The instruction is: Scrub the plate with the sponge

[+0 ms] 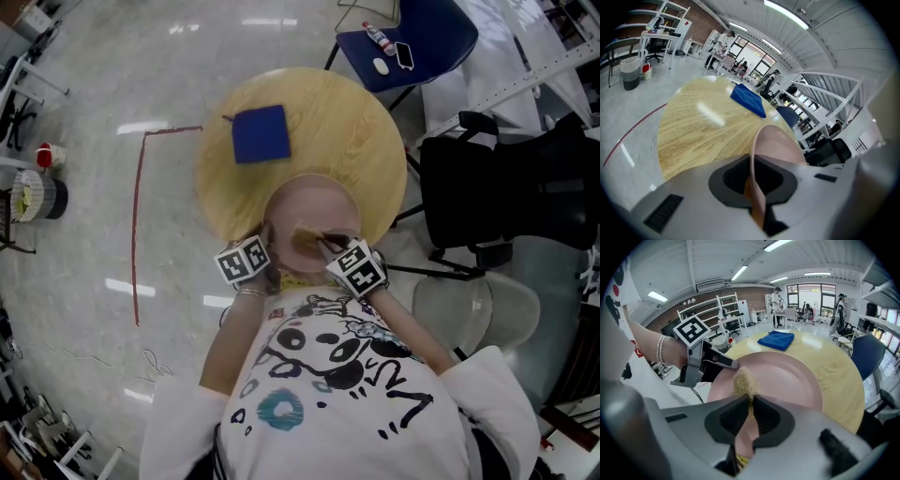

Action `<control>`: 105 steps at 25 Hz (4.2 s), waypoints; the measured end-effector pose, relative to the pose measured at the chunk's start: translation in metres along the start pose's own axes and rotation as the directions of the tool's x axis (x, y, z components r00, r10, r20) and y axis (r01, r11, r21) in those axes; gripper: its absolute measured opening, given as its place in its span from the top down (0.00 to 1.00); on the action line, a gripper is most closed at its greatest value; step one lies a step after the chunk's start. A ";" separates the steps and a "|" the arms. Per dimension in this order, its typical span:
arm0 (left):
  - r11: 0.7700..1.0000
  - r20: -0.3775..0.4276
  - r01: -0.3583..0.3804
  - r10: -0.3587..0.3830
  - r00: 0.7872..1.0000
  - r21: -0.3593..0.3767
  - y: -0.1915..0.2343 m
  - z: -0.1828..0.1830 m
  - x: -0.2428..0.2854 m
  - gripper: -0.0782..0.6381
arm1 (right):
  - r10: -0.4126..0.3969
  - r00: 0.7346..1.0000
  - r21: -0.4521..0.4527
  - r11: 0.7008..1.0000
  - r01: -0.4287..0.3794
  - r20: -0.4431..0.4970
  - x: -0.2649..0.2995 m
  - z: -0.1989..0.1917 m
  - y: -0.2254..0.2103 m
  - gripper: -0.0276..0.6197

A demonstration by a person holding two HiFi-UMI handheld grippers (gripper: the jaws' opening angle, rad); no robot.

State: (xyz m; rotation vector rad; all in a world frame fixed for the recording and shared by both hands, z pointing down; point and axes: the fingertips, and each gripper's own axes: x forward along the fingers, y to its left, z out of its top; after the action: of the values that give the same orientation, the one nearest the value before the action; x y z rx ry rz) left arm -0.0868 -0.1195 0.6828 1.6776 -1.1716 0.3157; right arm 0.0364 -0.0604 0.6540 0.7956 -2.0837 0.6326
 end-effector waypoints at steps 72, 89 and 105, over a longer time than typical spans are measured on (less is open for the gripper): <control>0.946 0.102 0.145 -0.181 0.978 0.290 -0.057 0.067 -0.086 0.86 | -0.052 0.904 -0.066 0.994 0.088 0.424 -0.091 0.130 -0.043 0.88; 0.805 0.283 0.189 -0.402 0.871 0.562 -0.164 0.163 -0.179 0.86 | -0.085 0.676 -0.006 0.991 0.132 0.732 -0.232 0.208 -0.043 0.88; 0.729 0.399 0.150 -0.521 0.754 0.668 -0.209 0.199 -0.234 0.86 | -0.059 0.520 -0.060 0.976 0.209 0.852 -0.308 0.229 -0.031 0.88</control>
State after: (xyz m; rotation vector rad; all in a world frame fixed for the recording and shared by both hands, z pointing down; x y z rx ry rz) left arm -0.0947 -0.1583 0.3132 2.6610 -1.1900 -0.0981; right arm 0.0924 -0.1349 0.2803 1.3461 -2.8537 -0.0941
